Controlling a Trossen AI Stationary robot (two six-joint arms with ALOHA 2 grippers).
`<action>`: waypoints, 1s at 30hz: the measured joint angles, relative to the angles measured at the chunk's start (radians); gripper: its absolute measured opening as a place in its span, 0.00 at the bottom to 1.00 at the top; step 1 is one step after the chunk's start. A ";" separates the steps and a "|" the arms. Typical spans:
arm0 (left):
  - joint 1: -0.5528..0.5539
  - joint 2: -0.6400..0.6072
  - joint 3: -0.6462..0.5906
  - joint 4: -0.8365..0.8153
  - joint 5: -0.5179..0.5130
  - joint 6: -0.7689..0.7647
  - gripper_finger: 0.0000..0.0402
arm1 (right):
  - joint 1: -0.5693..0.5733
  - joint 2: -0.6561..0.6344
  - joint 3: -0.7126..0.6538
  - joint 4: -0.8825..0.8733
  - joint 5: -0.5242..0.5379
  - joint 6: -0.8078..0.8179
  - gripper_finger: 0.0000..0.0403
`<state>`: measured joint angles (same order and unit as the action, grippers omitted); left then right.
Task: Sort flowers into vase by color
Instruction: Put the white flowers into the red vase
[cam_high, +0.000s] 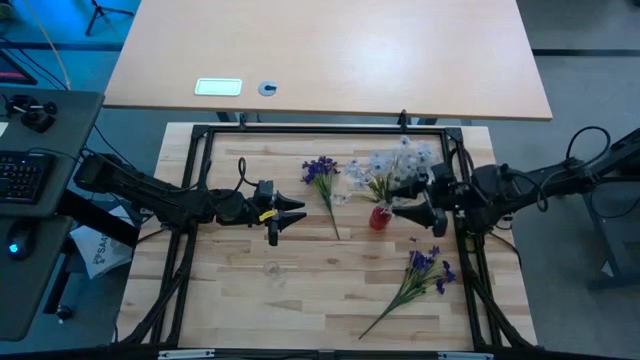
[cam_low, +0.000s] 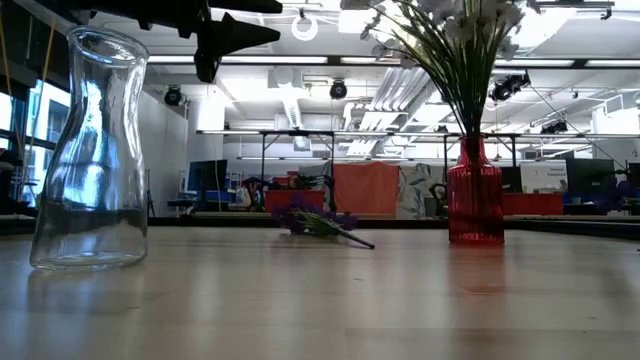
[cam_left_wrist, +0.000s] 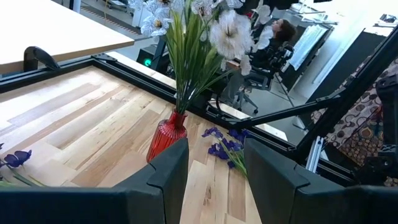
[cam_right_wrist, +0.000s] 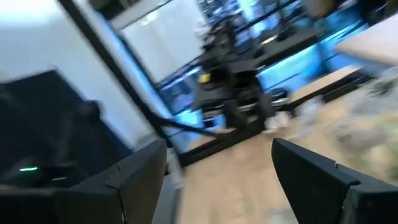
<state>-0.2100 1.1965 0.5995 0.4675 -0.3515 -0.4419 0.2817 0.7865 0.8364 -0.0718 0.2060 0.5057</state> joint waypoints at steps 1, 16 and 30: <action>0.000 0.000 0.000 0.000 0.000 0.000 0.35 | 0.000 -0.003 0.000 0.002 -0.033 0.026 0.71; 0.000 0.000 0.000 0.000 0.000 -0.018 0.35 | 0.000 0.000 0.000 -0.217 -0.333 0.263 0.71; 0.000 0.000 0.000 0.000 0.000 -0.028 0.35 | 0.000 -0.007 0.000 -0.147 -0.649 0.520 0.71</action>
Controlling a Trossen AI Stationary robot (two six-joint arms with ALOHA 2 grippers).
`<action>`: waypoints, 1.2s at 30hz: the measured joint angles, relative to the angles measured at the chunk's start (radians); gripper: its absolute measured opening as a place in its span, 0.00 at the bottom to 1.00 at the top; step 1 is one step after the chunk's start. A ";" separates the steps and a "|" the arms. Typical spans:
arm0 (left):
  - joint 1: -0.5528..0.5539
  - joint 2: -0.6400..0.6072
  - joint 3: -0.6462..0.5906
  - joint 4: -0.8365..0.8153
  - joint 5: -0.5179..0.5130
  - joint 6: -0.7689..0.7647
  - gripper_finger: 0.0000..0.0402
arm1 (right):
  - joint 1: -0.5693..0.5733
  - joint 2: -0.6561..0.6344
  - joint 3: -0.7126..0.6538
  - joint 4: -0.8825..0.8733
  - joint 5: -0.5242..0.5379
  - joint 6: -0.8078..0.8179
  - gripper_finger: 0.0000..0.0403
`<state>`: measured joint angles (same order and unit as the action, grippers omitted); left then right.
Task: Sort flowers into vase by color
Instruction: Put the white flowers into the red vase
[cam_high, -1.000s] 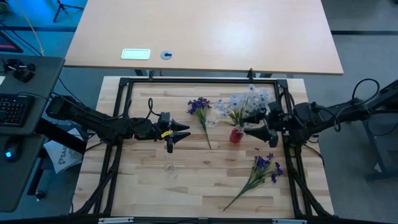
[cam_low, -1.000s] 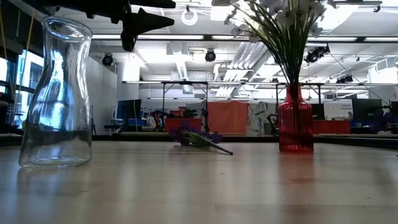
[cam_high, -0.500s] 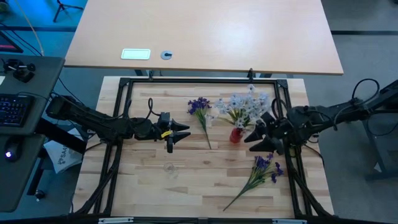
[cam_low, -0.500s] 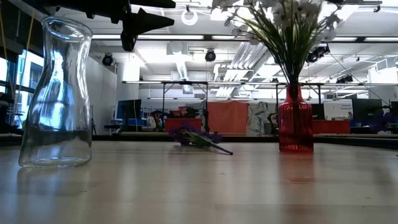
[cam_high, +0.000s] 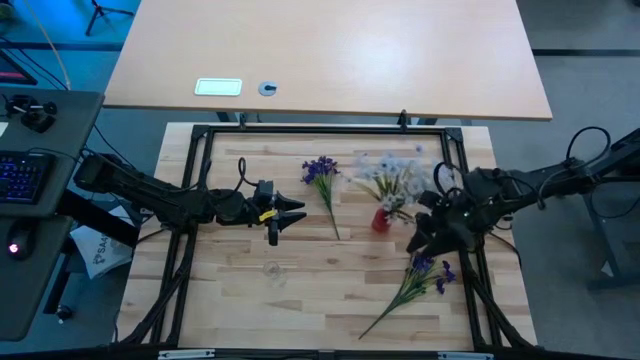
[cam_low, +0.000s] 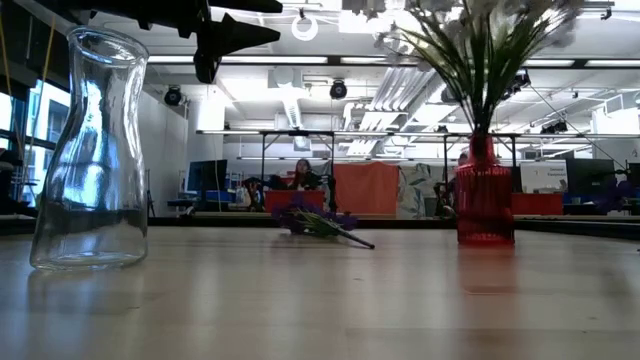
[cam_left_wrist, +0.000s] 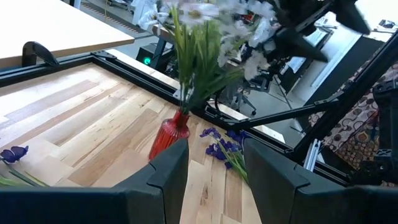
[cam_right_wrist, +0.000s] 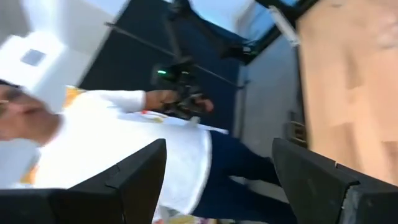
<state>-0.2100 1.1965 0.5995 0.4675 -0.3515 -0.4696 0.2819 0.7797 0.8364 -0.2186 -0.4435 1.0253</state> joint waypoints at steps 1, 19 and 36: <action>0.000 0.000 0.000 0.000 0.000 0.000 0.35 | 0.000 -0.002 0.000 0.025 -0.009 0.014 0.71; 0.001 0.000 0.000 0.000 -0.028 -0.001 0.35 | -0.060 -0.012 0.000 0.328 0.097 -0.162 0.71; -0.042 0.038 0.149 -0.086 -0.051 0.172 0.35 | -0.067 0.024 0.000 0.228 0.247 -0.249 0.71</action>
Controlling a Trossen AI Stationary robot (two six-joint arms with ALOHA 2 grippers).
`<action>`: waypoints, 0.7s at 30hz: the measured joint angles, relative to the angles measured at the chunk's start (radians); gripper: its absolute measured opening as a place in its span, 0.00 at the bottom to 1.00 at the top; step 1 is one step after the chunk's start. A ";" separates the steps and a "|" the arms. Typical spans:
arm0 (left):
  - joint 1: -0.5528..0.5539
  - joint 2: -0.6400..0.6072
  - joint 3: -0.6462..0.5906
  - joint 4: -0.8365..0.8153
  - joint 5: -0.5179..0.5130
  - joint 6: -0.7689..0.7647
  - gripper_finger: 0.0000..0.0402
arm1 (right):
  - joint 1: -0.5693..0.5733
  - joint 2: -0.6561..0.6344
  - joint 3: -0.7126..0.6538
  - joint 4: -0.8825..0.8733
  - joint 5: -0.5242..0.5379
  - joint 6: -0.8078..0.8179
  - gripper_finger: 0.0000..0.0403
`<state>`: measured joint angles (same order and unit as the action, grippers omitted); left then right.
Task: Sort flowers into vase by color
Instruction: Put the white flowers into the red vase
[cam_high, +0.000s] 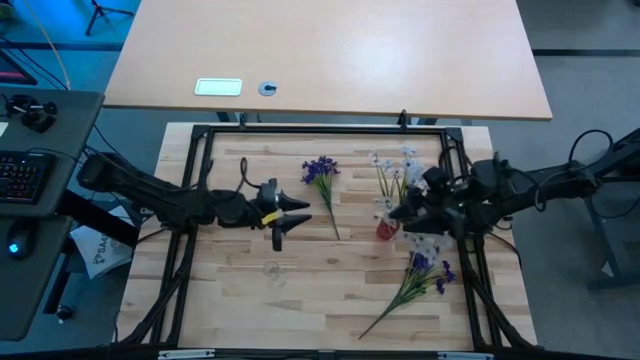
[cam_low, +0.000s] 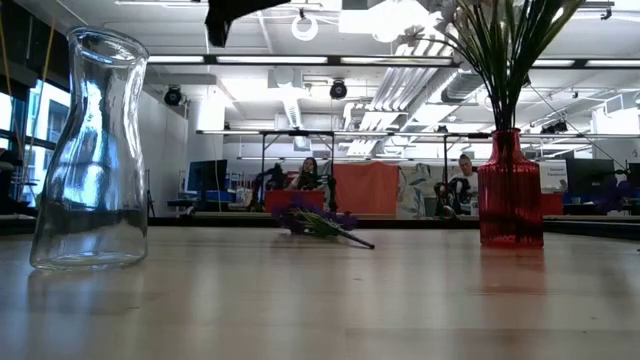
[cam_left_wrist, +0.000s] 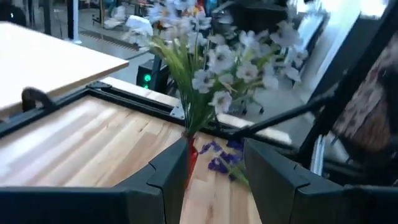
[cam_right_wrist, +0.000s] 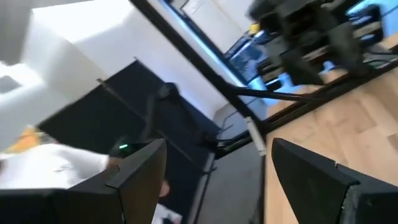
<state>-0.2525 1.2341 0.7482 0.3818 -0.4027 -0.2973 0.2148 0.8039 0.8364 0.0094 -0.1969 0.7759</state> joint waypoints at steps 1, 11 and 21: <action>-0.006 0.018 0.028 -0.020 -0.003 0.026 0.35 | -0.003 0.008 0.000 -0.001 0.012 -0.009 0.71; -0.039 0.372 0.321 -0.055 -0.005 0.256 0.35 | -0.053 0.032 0.000 0.056 0.032 -0.033 0.71; -0.040 0.761 0.636 0.069 -0.055 0.454 0.35 | -0.080 0.032 0.000 0.115 0.031 -0.035 0.71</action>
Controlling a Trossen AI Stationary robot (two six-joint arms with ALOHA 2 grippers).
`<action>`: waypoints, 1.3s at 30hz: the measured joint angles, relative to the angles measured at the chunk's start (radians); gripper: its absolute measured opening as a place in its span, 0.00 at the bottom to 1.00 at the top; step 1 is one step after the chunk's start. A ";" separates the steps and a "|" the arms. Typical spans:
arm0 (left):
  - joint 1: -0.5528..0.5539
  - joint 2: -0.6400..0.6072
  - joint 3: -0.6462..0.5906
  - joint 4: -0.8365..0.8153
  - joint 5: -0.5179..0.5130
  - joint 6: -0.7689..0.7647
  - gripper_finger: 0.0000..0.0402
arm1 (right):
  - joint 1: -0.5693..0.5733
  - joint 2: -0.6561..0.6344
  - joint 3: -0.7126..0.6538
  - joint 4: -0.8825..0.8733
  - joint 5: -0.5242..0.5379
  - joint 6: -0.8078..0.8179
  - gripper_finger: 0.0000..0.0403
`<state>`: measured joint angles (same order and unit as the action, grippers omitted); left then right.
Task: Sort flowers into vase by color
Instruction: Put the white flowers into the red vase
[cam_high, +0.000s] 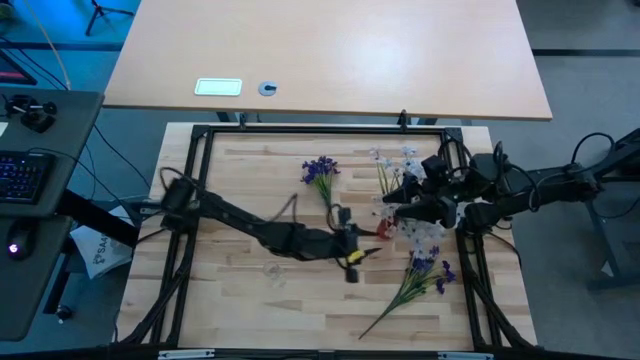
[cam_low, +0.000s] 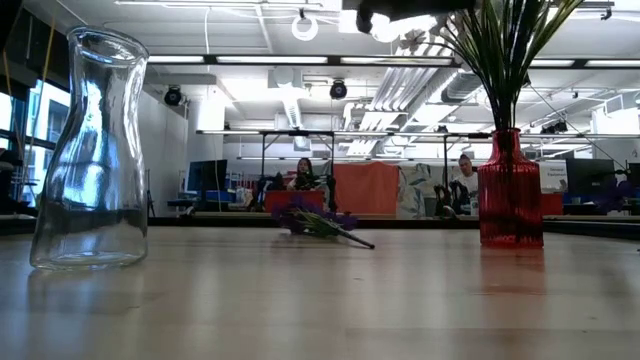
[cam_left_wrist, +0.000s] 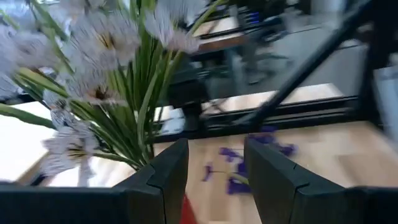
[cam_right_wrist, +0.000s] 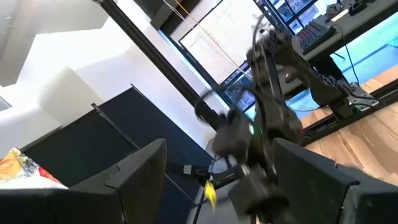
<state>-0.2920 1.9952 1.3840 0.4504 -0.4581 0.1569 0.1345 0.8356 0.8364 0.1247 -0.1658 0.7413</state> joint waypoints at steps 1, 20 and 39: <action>0.000 0.035 0.034 0.015 -0.034 0.004 0.35 | 0.000 0.000 0.000 0.002 0.000 -0.001 0.71; 0.043 0.259 0.321 0.063 -0.153 0.057 0.35 | 0.000 0.000 0.000 0.001 -0.001 -0.009 0.71; 0.117 0.259 0.321 0.050 -0.022 -0.010 0.03 | 0.000 0.000 0.000 0.016 -0.001 -0.017 0.71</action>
<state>-0.1754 2.2543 1.7054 0.5003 -0.4805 0.1472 0.1349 0.8356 0.8364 0.1406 -0.1665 0.7238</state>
